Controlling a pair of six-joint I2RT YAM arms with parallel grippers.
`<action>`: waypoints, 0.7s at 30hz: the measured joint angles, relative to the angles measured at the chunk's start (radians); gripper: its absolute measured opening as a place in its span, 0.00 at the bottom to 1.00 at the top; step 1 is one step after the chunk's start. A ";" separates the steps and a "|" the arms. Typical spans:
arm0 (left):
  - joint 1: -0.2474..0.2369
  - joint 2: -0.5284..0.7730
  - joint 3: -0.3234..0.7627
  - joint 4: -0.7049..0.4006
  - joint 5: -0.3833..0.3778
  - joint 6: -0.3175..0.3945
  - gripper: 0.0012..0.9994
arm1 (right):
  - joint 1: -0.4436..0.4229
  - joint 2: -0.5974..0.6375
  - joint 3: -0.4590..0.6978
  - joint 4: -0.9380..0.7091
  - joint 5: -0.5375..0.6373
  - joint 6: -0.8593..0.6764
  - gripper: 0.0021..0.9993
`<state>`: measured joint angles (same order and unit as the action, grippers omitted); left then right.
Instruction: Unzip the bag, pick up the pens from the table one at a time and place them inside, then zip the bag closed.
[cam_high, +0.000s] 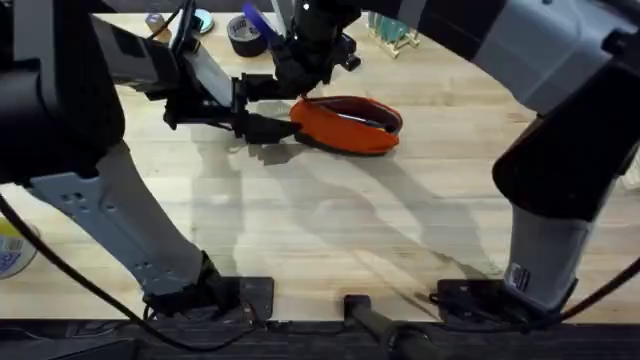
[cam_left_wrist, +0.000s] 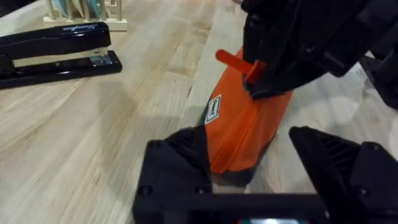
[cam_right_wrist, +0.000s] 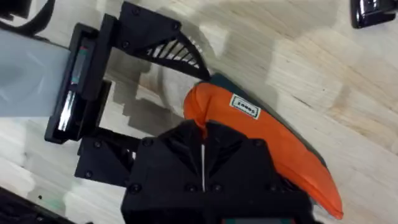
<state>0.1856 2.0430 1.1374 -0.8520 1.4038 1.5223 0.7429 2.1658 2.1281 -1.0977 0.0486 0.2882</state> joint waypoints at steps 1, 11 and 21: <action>0.000 0.000 0.000 0.000 0.005 0.001 0.79 | 0.000 0.000 0.000 0.000 0.000 0.000 0.03; 0.000 0.000 0.000 0.000 0.017 0.001 0.39 | 0.000 0.000 0.001 0.000 0.000 0.000 0.03; 0.000 0.000 0.000 0.003 0.015 0.004 0.04 | 0.000 0.000 0.001 -0.002 0.000 0.000 0.03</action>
<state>0.1860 2.0430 1.1370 -0.8486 1.4185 1.5261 0.7433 2.1658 2.1292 -1.0996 0.0483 0.2882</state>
